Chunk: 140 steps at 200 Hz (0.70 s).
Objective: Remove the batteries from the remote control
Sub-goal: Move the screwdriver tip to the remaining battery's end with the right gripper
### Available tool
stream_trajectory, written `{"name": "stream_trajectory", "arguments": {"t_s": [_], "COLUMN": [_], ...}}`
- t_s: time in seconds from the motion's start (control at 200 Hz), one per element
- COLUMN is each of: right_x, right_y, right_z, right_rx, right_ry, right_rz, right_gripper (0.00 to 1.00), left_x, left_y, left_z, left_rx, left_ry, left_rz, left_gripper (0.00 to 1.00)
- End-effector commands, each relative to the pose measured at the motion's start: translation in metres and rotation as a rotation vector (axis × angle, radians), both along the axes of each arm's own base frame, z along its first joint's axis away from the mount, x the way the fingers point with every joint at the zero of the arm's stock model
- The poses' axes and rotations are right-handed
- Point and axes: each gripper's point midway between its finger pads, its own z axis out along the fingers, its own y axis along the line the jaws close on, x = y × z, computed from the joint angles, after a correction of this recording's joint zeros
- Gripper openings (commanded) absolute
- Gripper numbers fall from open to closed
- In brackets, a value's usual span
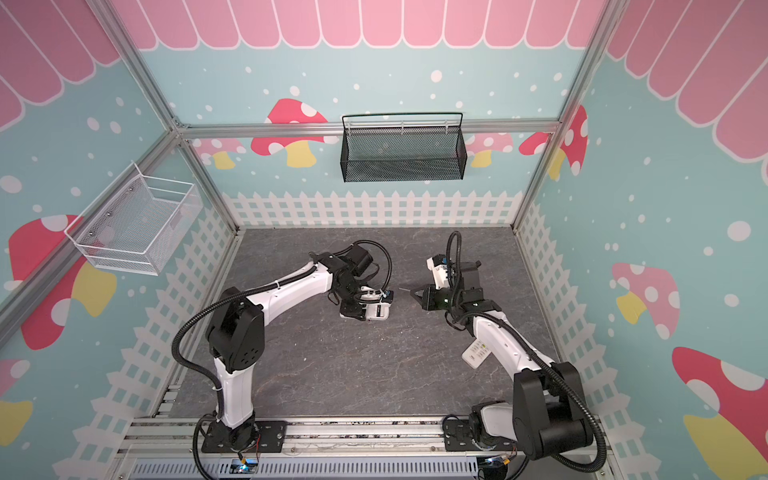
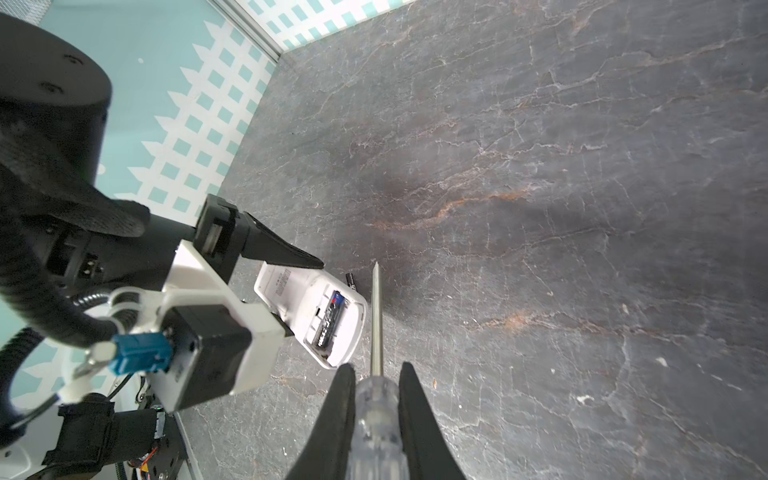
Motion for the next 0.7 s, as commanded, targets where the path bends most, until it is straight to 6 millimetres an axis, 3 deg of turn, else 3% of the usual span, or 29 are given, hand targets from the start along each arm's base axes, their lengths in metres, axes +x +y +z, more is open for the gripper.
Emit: {"name": "stream_trajectory", "arguments": {"t_s": [0.0, 0.245, 0.44, 0.605, 0.695], "right_x": [0.000, 0.005, 0.002, 0.008, 0.012], "right_y": [0.006, 0.020, 0.024, 0.028, 0.033], "right_z": [0.002, -0.016, -0.029, -0.034, -0.037], "right_rx": [0.042, 0.103, 0.119, 0.140, 0.167], "right_ry": [0.049, 0.196, 0.272, 0.291, 0.316], "right_rz": [0.025, 0.064, 0.068, 0.070, 0.077], "right_gripper": [0.00, 0.00, 0.00, 0.00, 0.00], "left_x": [-0.007, -0.005, 0.015, 0.052, 0.060], "left_y": [0.000, 0.003, 0.001, 0.000, 0.003], "left_z": [0.000, -0.009, -0.009, -0.008, -0.016], "left_rx": [0.001, 0.032, 0.043, -0.003, 0.026], "left_ry": [0.052, 0.059, 0.016, -0.019, -0.036], "left_rz": [-0.030, -0.034, -0.030, 0.016, -0.013], "left_gripper": [0.00, 0.03, 0.04, 0.04, 0.04]}}
